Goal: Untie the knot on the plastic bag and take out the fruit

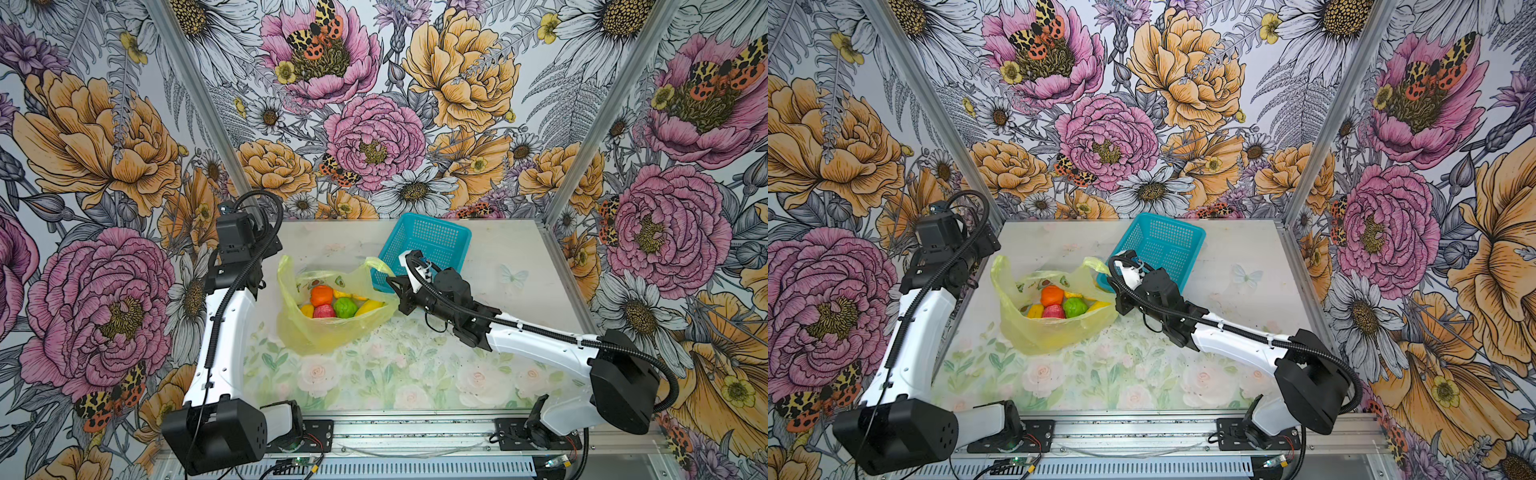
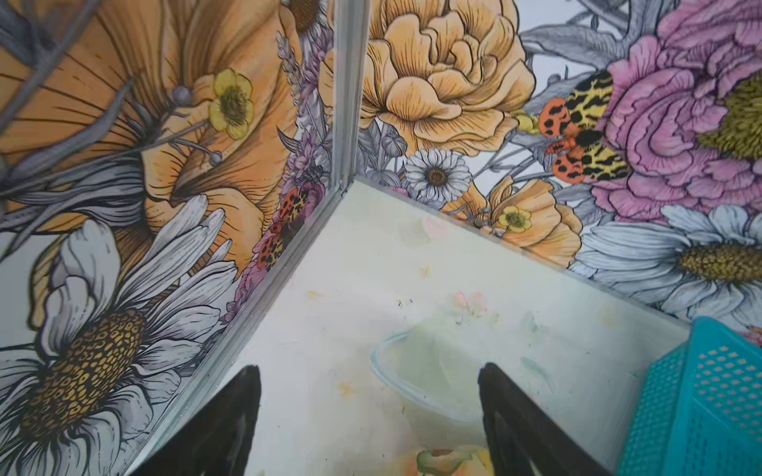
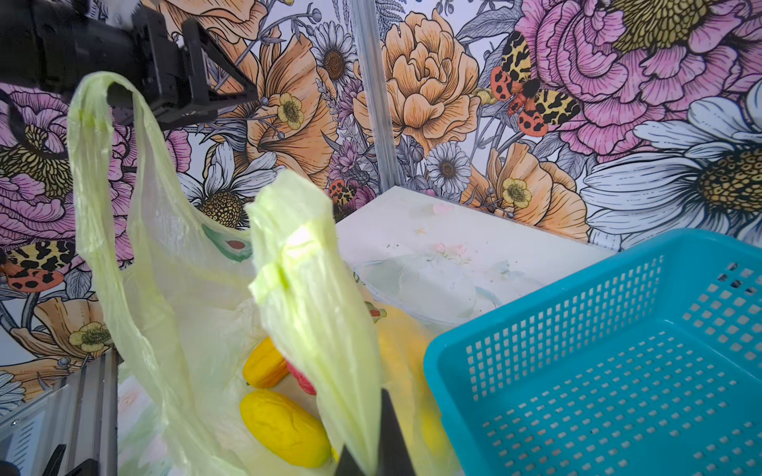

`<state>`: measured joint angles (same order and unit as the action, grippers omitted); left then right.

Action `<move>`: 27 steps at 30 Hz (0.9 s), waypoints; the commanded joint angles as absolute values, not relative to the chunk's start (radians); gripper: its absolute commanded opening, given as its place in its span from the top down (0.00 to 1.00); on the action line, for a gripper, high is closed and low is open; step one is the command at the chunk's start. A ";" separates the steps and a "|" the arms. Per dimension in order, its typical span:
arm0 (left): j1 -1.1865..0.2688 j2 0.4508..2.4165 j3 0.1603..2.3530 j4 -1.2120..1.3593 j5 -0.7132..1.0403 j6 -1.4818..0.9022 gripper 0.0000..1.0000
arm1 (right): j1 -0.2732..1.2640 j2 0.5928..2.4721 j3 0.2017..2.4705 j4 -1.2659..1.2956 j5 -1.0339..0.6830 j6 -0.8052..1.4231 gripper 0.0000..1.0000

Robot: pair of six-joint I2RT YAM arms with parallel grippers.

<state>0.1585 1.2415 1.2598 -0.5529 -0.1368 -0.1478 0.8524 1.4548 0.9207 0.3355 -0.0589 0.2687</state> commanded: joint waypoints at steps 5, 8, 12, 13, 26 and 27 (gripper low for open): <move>0.049 1.215 1.181 -0.462 0.043 0.102 0.21 | 0.859 1.430 0.899 0.381 -0.086 0.246 1.00; 0.016 1.194 1.146 -0.446 0.098 0.203 0.25 | 0.859 1.431 0.906 0.372 -0.090 0.243 1.00; -0.018 1.184 1.108 -0.447 0.143 0.267 0.28 | 0.858 1.438 0.902 0.377 -0.082 0.232 1.00; -0.033 1.183 1.096 -0.454 0.134 0.277 0.28 | 0.855 1.442 0.903 0.379 -0.077 0.235 1.00; -0.260 1.181 1.017 -0.557 -0.121 0.420 0.34 | 0.809 1.455 0.925 0.358 -0.098 0.322 1.00; -0.275 1.185 1.008 -0.558 -0.157 0.429 0.34 | 0.804 1.451 0.925 0.358 -0.110 0.331 1.00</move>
<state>-0.2382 1.2018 1.0374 -0.5381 -0.0582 0.3840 0.8188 1.4540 0.9058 0.3489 -0.0944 0.2913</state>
